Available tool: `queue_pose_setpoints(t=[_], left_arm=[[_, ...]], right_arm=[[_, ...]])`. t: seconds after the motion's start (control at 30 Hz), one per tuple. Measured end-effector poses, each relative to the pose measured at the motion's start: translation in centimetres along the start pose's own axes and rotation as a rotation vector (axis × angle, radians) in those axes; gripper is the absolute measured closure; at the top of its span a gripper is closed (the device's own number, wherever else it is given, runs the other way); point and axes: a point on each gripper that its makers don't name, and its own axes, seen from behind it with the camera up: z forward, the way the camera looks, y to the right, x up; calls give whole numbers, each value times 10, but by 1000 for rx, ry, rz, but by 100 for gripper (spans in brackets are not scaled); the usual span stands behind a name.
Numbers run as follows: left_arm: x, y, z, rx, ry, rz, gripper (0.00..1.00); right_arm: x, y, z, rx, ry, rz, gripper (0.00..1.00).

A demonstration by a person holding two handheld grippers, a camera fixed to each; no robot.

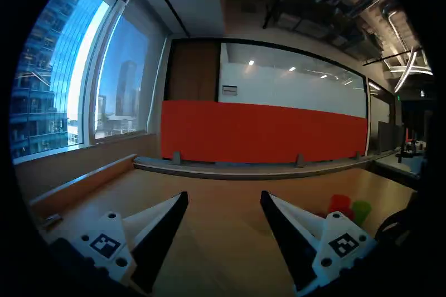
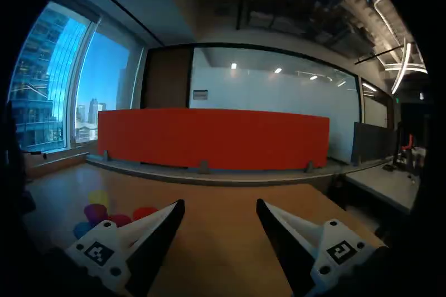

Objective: Pour water

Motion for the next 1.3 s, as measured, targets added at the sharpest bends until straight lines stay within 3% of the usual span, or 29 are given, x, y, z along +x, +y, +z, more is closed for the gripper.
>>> queue_pose_setpoints(t=[0.4, 0.77, 1.07, 1.3], left_arm=[[65, 7, 8, -34, -1, 17, 4], [129, 18, 11, -100, 22, 78, 4], [142, 29, 11, -164, 17, 86, 4], [135, 49, 11, -265, 2, 75, 4]], right_arm=[[71, -10, 14, 68, 43, 48, 1], [118, -14, 12, 103, 68, 31, 1], [118, -18, 10, 147, 57, 22, 1], [124, -34, 4, 249, 67, -7, 1]])
